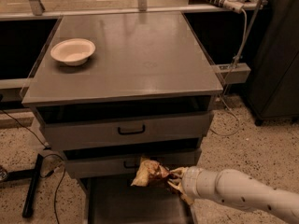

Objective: Place brown chip bag into bottom drawer

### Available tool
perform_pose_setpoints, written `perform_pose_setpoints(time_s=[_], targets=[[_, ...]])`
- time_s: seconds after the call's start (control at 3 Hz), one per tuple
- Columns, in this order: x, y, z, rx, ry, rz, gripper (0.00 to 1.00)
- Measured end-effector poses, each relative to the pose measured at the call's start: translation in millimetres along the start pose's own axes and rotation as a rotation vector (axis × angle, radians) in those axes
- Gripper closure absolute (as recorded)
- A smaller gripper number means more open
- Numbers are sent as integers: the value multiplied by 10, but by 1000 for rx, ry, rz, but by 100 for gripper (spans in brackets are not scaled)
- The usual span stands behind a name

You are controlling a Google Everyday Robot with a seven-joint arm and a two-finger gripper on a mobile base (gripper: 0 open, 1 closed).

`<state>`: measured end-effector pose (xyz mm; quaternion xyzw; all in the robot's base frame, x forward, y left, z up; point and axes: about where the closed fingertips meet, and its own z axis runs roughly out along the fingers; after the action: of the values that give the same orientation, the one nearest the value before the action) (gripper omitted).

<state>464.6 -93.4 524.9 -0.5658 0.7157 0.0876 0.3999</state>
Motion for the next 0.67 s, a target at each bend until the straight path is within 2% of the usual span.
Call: perform_pose_setpoints(time_s=[0.67], targets=[[592,346,625,-23,-94,-14,100]])
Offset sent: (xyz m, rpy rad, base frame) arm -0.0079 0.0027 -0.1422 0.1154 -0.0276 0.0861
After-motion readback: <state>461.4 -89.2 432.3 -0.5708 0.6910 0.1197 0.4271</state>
